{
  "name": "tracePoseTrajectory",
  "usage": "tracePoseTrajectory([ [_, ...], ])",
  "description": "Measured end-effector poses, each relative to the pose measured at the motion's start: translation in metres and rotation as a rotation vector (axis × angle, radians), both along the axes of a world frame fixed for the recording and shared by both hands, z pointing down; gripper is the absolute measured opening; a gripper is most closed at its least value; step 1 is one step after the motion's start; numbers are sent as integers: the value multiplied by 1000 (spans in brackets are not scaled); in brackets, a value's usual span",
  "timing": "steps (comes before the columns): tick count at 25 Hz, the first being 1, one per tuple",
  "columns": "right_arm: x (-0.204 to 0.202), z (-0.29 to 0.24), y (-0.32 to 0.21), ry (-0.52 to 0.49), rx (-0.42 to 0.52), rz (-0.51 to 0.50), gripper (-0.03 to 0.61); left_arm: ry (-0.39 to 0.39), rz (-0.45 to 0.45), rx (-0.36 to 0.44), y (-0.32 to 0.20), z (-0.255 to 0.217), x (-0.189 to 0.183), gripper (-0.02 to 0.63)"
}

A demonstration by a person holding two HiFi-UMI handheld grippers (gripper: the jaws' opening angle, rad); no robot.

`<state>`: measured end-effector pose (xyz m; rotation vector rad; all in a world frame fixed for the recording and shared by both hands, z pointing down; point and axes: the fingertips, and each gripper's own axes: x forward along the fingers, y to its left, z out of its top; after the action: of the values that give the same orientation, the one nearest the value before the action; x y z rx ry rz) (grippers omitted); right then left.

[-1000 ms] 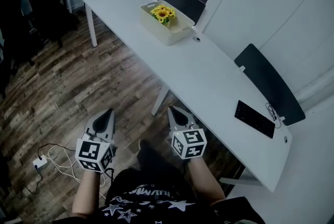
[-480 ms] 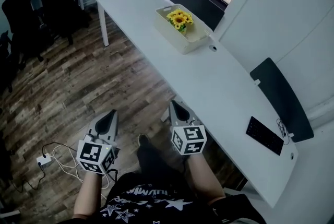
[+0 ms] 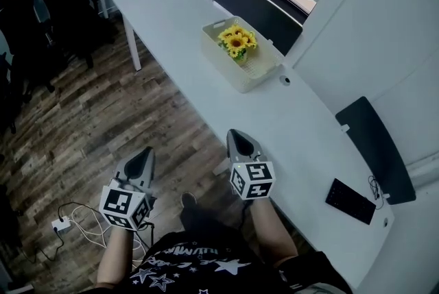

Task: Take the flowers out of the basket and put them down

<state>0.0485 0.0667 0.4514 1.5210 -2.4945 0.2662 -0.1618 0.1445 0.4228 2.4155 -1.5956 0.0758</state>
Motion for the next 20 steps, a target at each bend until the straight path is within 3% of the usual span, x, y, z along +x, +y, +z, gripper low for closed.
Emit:
tracePoseTrajectory([
  [12,49,5,-115,-27,-4,53,3,-9,18,-5,-99,-3,28,9],
  [20,53,13,-141,-62,-24,48,3,-6,13,13,-129,-10,26,9],
])
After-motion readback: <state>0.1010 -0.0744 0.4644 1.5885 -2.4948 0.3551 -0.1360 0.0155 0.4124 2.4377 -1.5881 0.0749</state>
